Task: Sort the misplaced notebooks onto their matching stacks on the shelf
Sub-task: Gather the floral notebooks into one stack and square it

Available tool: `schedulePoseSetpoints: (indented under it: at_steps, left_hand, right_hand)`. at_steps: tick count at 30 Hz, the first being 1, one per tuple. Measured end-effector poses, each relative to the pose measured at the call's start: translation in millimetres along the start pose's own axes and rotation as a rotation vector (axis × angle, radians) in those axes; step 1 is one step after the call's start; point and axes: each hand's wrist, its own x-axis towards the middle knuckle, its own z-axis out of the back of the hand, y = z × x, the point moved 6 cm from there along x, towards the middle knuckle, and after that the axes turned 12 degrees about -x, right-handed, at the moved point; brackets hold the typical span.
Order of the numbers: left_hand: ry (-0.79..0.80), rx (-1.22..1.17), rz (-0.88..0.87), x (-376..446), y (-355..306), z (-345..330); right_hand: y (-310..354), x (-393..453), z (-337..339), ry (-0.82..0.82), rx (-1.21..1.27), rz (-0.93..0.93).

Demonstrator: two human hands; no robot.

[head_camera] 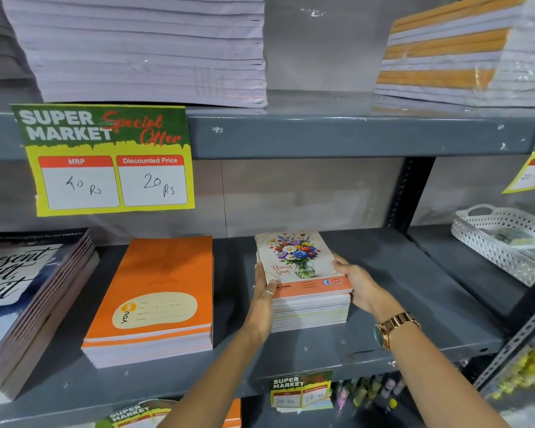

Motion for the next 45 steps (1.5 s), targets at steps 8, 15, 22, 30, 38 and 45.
schedulePoseSetpoints:
  at_steps: [8, 15, 22, 30, 38, 45]
  left_hand:
    - [-0.042, -0.01, -0.016, 1.0, -0.9, 0.3]
    - [-0.041, -0.03, 0.013, 2.0, -2.4, 3.4]
    - [-0.044, -0.029, 0.023, 0.9, -3.0, 3.3]
    - [-0.02, -0.011, 0.025, -3.7, -5.6, 0.3]
    - [-0.001, 0.115, -0.084, -10.6, -8.4, 0.2]
    - [-0.068, 0.892, -0.543, -24.9, -14.1, 8.5]
  right_hand:
    - [-1.7, -1.5, -4.1, -0.017, 0.078, -0.009]
    - [-1.3, -7.3, -7.7, -0.026, 0.089, -0.017]
    - [-0.3, -10.5, -10.7, -0.017, 0.097, -0.017]
    - [-0.4, -13.9, -10.9, -0.039, 0.081, -0.014]
    - [9.6, -18.6, -1.8, -0.174, -0.248, 0.103]
    - [17.8, -70.7, -27.6, -0.542, -1.332, 0.928]
